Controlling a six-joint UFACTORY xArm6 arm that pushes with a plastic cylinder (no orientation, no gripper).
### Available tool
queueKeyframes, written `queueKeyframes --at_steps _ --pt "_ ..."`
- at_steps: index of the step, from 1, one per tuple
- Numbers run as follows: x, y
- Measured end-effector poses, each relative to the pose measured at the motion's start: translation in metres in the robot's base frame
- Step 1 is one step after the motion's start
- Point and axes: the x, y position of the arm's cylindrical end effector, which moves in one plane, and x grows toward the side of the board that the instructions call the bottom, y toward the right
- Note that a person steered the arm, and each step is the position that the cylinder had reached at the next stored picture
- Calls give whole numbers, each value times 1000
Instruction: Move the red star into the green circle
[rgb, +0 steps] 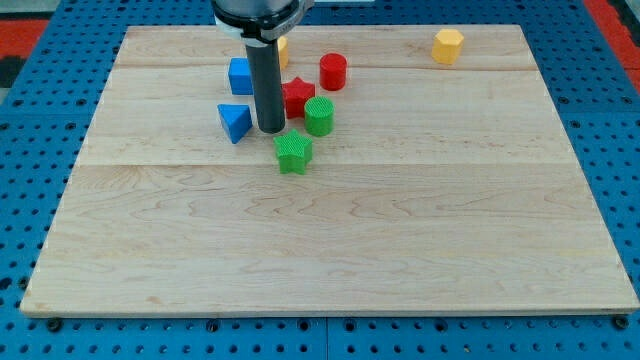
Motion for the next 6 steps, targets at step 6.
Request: queueKeyframes --at_steps 6 --pt "-77 33"
